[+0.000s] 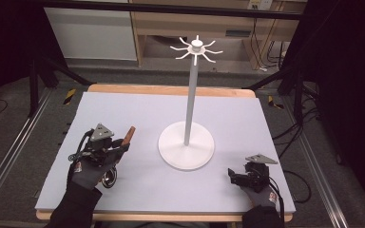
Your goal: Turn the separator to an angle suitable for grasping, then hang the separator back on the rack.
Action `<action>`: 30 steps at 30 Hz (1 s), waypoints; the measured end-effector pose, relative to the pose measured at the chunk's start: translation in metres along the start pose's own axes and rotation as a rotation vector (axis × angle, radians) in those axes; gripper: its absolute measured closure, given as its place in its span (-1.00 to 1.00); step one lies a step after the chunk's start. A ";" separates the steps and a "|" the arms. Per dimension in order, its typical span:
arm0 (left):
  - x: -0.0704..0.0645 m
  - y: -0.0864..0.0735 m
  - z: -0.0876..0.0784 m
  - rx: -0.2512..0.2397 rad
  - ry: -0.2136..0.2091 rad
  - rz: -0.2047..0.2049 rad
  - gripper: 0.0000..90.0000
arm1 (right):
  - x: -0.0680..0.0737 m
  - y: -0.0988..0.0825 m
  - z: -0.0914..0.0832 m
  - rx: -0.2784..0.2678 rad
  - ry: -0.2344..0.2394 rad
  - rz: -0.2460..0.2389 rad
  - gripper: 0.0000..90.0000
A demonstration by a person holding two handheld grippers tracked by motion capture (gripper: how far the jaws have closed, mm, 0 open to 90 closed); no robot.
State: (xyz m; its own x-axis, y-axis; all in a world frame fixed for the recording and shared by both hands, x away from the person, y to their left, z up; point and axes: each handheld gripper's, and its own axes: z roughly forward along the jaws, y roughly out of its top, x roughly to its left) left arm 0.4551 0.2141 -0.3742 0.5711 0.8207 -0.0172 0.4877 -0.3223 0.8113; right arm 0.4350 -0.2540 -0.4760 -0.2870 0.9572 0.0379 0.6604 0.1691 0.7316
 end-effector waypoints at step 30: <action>-0.006 0.044 -0.052 -0.309 -0.030 -0.021 0.51 | 0.002 0.000 -0.002 -0.011 -0.006 -0.005 -0.75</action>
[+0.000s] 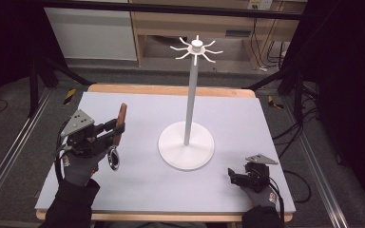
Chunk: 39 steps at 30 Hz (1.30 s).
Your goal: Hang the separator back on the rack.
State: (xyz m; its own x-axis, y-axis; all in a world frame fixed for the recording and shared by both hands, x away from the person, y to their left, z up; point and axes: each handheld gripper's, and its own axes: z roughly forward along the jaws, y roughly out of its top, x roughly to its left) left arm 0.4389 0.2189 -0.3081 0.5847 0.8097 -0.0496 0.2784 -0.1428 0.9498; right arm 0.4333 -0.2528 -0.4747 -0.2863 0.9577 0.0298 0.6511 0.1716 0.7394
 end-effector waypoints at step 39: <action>-0.041 0.082 0.012 -0.148 -0.034 0.056 0.51 | 0.001 0.000 0.001 0.003 0.007 -0.001 -0.75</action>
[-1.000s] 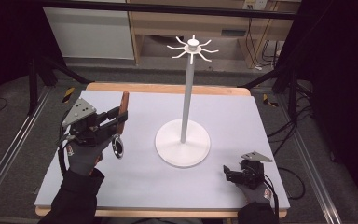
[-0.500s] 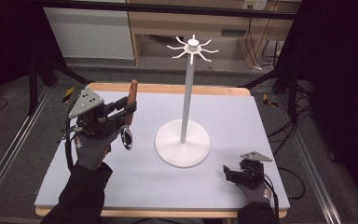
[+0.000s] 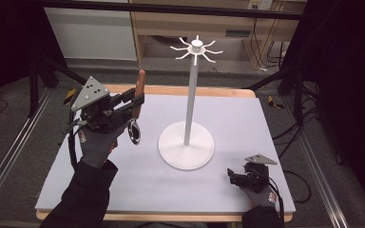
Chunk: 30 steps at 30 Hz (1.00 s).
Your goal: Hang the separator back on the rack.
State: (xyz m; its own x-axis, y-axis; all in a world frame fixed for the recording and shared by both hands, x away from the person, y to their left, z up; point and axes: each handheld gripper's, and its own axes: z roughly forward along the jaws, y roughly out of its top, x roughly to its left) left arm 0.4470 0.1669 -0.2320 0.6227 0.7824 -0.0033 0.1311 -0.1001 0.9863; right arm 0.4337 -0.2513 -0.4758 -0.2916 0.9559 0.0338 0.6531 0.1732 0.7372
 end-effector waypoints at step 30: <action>-0.021 0.029 0.015 -0.046 -0.028 0.030 0.51 | 0.001 0.001 0.000 -0.002 -0.002 -0.001 -0.75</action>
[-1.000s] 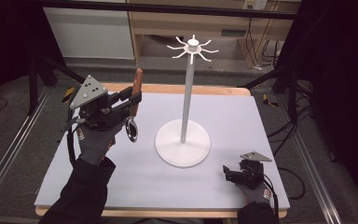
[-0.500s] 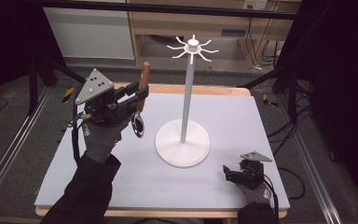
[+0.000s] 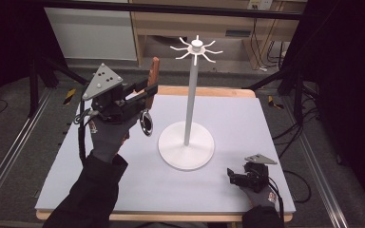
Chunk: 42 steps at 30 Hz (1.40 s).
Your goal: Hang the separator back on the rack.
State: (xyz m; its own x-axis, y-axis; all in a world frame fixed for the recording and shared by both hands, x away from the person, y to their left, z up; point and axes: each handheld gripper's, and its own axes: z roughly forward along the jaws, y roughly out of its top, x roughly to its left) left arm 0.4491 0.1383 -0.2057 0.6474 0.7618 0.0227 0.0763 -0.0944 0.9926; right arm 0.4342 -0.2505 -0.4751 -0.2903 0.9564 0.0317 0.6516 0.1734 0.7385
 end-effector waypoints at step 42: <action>-0.015 0.015 0.032 0.025 -0.016 0.028 0.51 | -0.002 0.000 0.000 -0.003 0.011 -0.002 -0.75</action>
State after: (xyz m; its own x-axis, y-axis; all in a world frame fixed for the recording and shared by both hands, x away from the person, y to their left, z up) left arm 0.4649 0.1045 -0.1948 0.6615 0.7484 0.0480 0.0768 -0.1313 0.9884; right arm 0.4348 -0.2521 -0.4749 -0.2990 0.9535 0.0377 0.6490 0.1743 0.7405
